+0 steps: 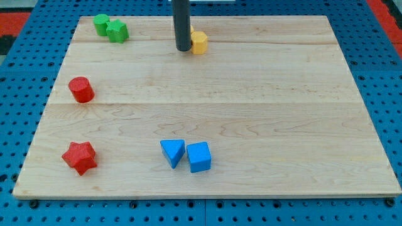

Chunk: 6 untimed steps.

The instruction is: Push the yellow heart above the yellow hexagon

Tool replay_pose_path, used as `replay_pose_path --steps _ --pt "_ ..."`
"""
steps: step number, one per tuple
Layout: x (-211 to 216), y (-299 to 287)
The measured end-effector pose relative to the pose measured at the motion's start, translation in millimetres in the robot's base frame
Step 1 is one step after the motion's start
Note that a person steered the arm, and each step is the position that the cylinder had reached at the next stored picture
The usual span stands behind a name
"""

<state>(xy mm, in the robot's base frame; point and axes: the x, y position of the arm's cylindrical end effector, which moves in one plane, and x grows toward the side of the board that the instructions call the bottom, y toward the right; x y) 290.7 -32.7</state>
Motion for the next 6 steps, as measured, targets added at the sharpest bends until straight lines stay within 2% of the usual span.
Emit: replay_pose_path --steps 1,2,3,4,5,6 --pt "0 23" --pt "0 75" --pt "26 53" --pt "0 -39" --pt "-34 -69" --pt "-35 23"
